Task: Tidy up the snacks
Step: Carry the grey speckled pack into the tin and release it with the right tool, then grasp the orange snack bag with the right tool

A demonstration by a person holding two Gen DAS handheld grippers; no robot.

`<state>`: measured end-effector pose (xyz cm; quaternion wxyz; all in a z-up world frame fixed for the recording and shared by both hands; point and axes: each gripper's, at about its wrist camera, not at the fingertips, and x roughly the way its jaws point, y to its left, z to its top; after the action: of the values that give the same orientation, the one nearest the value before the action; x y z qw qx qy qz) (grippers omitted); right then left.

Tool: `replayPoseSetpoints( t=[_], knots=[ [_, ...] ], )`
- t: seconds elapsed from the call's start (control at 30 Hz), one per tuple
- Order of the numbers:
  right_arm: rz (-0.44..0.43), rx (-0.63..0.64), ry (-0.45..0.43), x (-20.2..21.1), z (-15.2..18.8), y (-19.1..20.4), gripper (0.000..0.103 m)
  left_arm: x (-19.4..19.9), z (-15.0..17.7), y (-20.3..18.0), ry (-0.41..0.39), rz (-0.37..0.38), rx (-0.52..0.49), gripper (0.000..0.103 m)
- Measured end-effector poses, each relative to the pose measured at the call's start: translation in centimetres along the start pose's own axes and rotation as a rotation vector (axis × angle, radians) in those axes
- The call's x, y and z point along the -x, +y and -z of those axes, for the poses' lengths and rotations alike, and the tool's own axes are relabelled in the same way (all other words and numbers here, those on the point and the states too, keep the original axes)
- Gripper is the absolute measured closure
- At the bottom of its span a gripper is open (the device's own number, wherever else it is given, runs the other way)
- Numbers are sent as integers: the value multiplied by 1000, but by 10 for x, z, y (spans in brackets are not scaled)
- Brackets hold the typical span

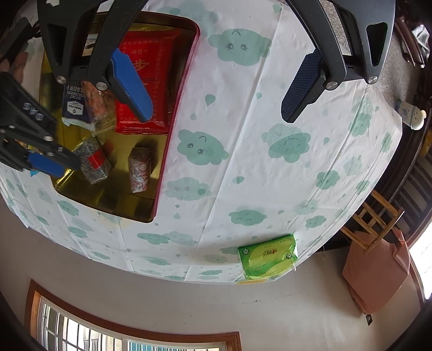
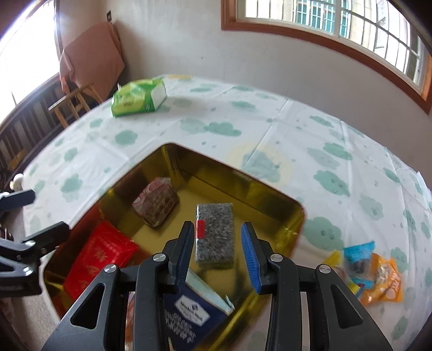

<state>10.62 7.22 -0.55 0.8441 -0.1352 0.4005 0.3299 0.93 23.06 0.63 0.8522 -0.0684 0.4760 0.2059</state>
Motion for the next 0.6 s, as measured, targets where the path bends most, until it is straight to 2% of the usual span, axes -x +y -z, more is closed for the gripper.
replayPoseSetpoints(
  t=[0.2, 0.43, 0.5, 0.57, 0.6],
  knots=[
    [56, -72, -36, 36, 21, -44, 65, 6, 1, -14, 0, 26, -23, 8],
    [208, -204, -15, 60, 48, -138, 64, 14, 4, -36, -4, 46, -61, 8],
    [227, -236, -5, 63, 55, -161, 60, 14, 4, -41, 0, 52, -71, 8],
    [247, -258, 3, 64, 62, -181, 47, 15, 5, -47, 0, 51, -80, 8],
    [247, -264, 5, 63, 64, -189, 46, 16, 5, -50, 0, 52, -86, 8]
  ],
)
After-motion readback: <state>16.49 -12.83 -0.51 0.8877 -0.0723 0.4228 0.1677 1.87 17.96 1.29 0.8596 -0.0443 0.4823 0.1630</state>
